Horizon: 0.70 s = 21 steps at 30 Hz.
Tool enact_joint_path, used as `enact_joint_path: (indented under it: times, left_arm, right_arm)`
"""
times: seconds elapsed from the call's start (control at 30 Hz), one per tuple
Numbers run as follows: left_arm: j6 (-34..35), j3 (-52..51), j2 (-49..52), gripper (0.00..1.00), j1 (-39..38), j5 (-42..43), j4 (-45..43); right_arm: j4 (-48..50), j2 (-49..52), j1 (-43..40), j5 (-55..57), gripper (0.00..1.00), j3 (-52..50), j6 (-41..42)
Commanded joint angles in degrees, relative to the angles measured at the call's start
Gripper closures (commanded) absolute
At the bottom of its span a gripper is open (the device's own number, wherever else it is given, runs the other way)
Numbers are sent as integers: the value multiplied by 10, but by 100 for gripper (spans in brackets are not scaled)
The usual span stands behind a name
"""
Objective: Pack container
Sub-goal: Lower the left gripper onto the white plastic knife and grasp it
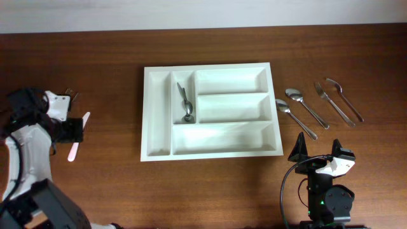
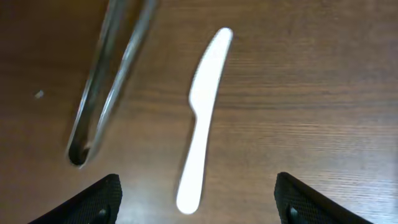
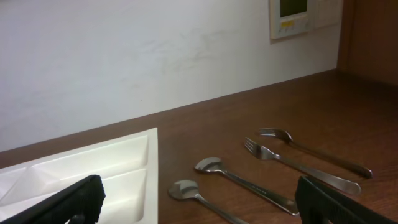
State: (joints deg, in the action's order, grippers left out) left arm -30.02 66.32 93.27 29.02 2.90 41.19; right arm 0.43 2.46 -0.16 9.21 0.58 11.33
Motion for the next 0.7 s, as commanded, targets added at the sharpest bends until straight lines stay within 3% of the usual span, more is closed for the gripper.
enact_joint_path:
  times: [0.0, 0.23, 0.67]
  left_arm:
    - [-61, 3, 53, 20, -23, -14, -5]
    - [-87, 4, 108, 23, -48, -65, -23]
    - [-91, 3, 169, 24, -46, -79, -32]
  right_arm:
    - [2, -4, 1, 9, 1, -3, -5]
    - [2, -4, 1, 9, 1, -3, -5]
    - [2, -4, 1, 9, 1, -3, -5]
